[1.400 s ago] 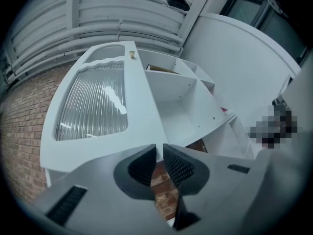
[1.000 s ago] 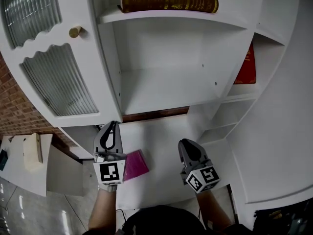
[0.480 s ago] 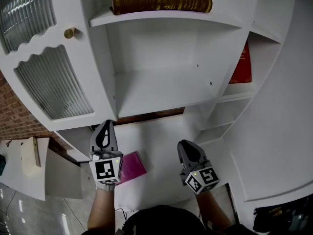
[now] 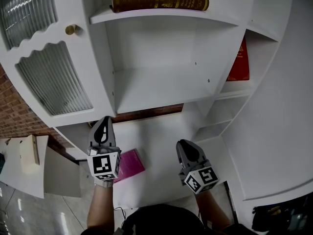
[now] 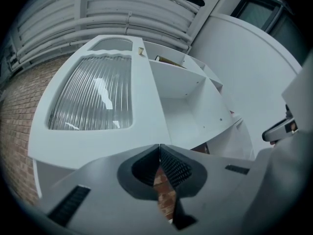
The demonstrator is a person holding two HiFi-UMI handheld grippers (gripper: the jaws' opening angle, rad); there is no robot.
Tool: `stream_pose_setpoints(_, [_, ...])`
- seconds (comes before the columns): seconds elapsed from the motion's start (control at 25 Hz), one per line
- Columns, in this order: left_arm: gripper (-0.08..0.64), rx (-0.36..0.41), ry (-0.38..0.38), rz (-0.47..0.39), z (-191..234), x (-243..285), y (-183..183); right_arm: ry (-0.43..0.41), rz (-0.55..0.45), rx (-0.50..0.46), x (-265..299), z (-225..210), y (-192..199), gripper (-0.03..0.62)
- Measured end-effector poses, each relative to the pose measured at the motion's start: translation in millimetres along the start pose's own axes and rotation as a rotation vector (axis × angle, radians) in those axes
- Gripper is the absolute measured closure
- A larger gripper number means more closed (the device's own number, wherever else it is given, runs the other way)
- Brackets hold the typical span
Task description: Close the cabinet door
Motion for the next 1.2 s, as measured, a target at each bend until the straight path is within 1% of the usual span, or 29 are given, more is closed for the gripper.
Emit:
stream_pose_setpoints(0.2, [0.549, -0.027, -0.014, 0.058, -2, -14, 5, -0.017, 0.008, 0.006, -6, 4, 1, 0.541])
stream_pose_setpoints(0.44, [0.549, -0.024, -0.025, 0.083, -2, -43, 5, -0.059, 0.026, 0.029, -11, 19, 6, 0.541])
stream_pose_setpoints(0.56, [0.549, -0.037, -0.031, 0.118, -6, -62, 7, -0.097, 0.042, 0.036, -12, 30, 10, 0.541])
stream_pose_setpoints(0.68, [0.549, -0.031, -0.033, 0.147, -11, -81, 8, -0.134, 0.058, 0.055, -15, 41, 18, 0.541])
stream_pose_setpoints(0.8, [0.549, -0.042, -0.026, 0.193, -19, -104, 12, -0.17, 0.076, 0.068, -20, 52, 23, 0.541])
stream_pose_setpoints(1.2, [0.551, -0.128, -0.039, 0.321, -45, -185, 15, -0.292, 0.147, 0.103, -38, 91, 42, 0.541])
Point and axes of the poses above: the fingertips, and each gripper's own axes: x forward along the fingers, z to its left, y out of its underside, the point moved 6 cm from there along -x, backward along the fingers, and after that the axes turned 14 degrees about -z, right-handed, at the moved point
